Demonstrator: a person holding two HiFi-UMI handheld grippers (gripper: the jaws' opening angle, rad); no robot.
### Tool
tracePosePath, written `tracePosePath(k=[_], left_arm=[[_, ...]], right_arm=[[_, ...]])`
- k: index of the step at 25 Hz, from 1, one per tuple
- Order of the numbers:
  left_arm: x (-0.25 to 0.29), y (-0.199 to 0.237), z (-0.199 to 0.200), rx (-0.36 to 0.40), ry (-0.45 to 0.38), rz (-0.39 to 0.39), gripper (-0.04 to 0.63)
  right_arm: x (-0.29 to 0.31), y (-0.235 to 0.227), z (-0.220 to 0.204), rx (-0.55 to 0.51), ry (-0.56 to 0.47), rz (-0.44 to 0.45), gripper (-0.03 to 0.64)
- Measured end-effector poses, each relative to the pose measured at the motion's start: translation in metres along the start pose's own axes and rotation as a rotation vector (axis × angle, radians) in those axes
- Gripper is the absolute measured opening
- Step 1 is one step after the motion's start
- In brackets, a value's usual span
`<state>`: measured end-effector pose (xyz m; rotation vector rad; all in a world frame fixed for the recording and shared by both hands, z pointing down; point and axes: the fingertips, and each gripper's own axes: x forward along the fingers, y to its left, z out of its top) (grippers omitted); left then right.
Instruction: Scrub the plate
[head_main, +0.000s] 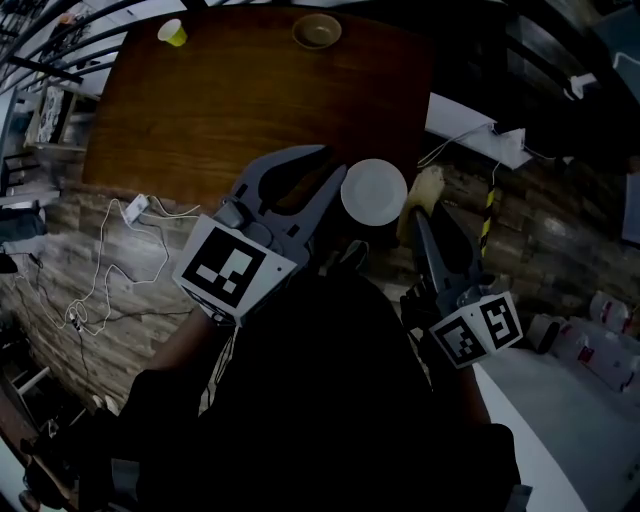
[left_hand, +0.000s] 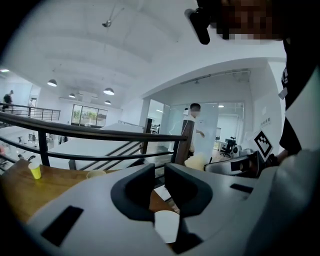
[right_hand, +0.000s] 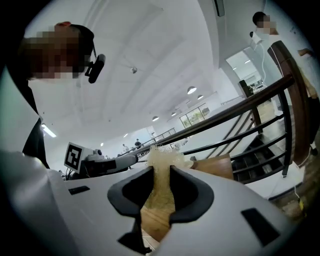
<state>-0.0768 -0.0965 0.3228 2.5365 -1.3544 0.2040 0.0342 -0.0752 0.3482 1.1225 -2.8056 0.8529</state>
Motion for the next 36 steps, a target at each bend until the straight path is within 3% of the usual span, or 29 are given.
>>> tracePosePath(k=[7, 20, 36], left_arm=[[0.001, -0.014, 0.007, -0.015, -0.014, -0.040, 0.069], [0.013, -0.025, 0.008, 0.003, 0.004, -0.087, 0.069], [0.011, -0.023, 0.011, 0.012, 0.006, -0.087, 0.069]], right_arm=[[0.001, 0.015, -0.008, -0.022, 0.007, 0.023, 0.110], [-0.008, 0.008, -0.001, -0.031, -0.018, -0.012, 0.109], [-0.005, 0.012, 0.002, -0.035, -0.009, -0.008, 0.109]])
